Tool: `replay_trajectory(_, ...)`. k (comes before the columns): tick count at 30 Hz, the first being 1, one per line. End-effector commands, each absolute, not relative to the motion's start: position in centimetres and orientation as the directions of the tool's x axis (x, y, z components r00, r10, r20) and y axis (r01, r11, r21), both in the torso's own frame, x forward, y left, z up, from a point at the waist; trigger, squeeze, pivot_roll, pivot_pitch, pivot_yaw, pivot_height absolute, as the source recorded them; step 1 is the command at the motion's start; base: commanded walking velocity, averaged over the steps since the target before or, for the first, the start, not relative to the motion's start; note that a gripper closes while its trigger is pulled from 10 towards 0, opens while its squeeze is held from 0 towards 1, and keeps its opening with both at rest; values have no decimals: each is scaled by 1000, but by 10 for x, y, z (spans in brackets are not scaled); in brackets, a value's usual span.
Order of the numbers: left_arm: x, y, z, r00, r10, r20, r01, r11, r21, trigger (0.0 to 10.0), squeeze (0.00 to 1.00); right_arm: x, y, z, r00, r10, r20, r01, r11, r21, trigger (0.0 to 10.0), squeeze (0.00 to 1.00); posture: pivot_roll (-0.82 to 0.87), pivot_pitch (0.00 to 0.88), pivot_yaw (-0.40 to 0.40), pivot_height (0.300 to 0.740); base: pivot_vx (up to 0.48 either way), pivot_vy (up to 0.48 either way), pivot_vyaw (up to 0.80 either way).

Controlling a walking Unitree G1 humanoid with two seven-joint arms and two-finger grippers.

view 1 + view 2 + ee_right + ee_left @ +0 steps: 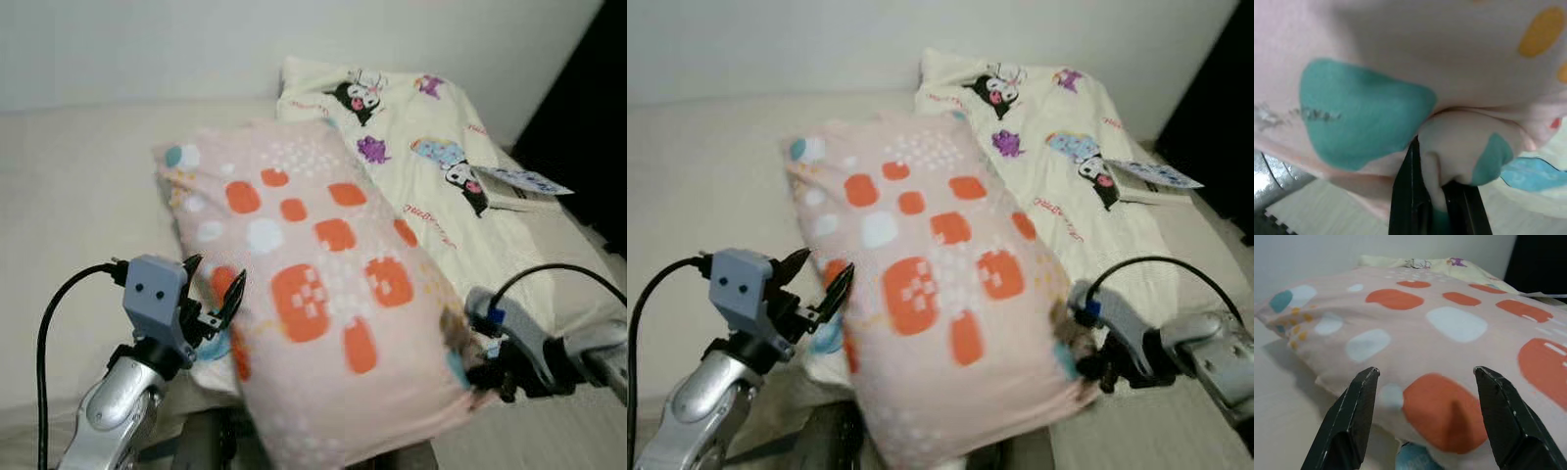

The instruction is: Clean up the room

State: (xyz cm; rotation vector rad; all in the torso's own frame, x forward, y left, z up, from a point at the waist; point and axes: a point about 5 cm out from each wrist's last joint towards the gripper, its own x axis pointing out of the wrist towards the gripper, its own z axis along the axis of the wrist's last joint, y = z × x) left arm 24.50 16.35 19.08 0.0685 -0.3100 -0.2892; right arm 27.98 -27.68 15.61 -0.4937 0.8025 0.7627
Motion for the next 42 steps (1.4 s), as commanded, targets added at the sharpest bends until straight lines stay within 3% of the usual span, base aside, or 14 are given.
replay_trajectory(1, 243, 164, 185, 920, -287, 268, 270, 958, 100, 10000, 0, 281, -281, 156, 485, 391, -782, -745, 653, -137, 2549, 314, 29, 227, -42, 581, 0, 0, 0)
replay_trajectory(2, 243, 164, 184, 921, -289, 261, 273, 957, 96, 10000, 0, 285, -280, 157, 511, 394, -764, -733, 664, -149, 8471, 400, 29, 227, -42, 581, 0, 0, 0)
replay_trajectory(3, 243, 164, 182, 924, -289, 252, 274, 957, 92, 10000, 0, 289, -278, 158, 522, 405, -751, -724, 676, -138, 10000, 1000, 29, 228, -42, 581, 0, 0, 0)
replay_trajectory(14, 242, 170, 177, 937, -265, 228, 256, 964, 71, 10000, 0, 291, -264, 181, 463, 572, -677, -805, 591, -51, 10000, 1000, 28, 225, -46, 581, 0, 0, 0)
replay_trajectory(15, 241, 172, 176, 939, -261, 225, 253, 965, 64, 10000, 0, 289, -265, 192, 425, 625, -655, -839, 544, -25, 10000, 0, 29, 223, -47, 581, 0, 0, 0)
replay_trajectory(19, 241, 177, 175, 943, -251, 219, 243, 968, 62, 10000, 0, 274, -281, 216, 303, 679, -668, -920, 393, -18, 10000, 0, 26, 224, -51, 581, 0, 0, 0)
replay_trajectory(26, 241, 176, 175, 943, -250, 220, 244, 968, 57, 10000, 0, 271, -295, 215, 293, 622, -726, -923, 381, -47, 10000, 8, 23, 224, -50, 581, 0, 0, 0)
replay_trajectory(27, 241, 175, 174, 942, -252, 220, 246, 968, 55, 10000, 0, 270, -298, 213, 281, 610, -741, -923, 384, -33, 10000, 663, 22, 223, -49, 581, 0, 0, 0)
replay_trajectory(28, 241, 174, 174, 942, -255, 220, 249, 967, 55, 10000, 0, 269, -299, 211, 266, 608, -748, -921, 389, -11, 10000, 1000, 23, 223, -49, 581, 0, 0, 0)
replay_trajectory(33, 240, 172, 174, 938, -264, 223, 258, 965, 54, 10000, 0, 266, -299, 211, 225, 631, -743, -930, 367, 30, 10000, 1000, 23, 223, -49, 581, 0, 0, 0)
replay_trajectory(35, 240, 172, 175, 937, -268, 225, 263, 963, 53, 10000, 0, 266, -300, 213, 234, 635, -737, -930, 367, 20, 10000, 969, 32, 219, -54, 581, 0, 0, 0)
replay_trajectory(36, 238, 171, 175, 930, -292, 225, 287, 956, 54, 10000, 0, 266, -300, 217, 234, 654, -719, -931, 364, 29, 10000, 345, 30, 217, -52, 581, 0, 0, 0)
replay_trajectory(37, 236, 168, 175, 921, -321, 221, 318, 947, 48, 10000, 0, 266, -301, 222, 231, 683, -693, -933, 358, 42, 10000, 0, 30, 217, -52, 581, 0, 0, 0)
replay_trajectory(42, 233, 163, 172, 910, -360, 207, 359, 932, 43, 10000, 0, 269, -299, 246, 261, 787, -559, -938, 344, 45, 10000, 0, 27, 208, -55, 581, 0, 0, 0)
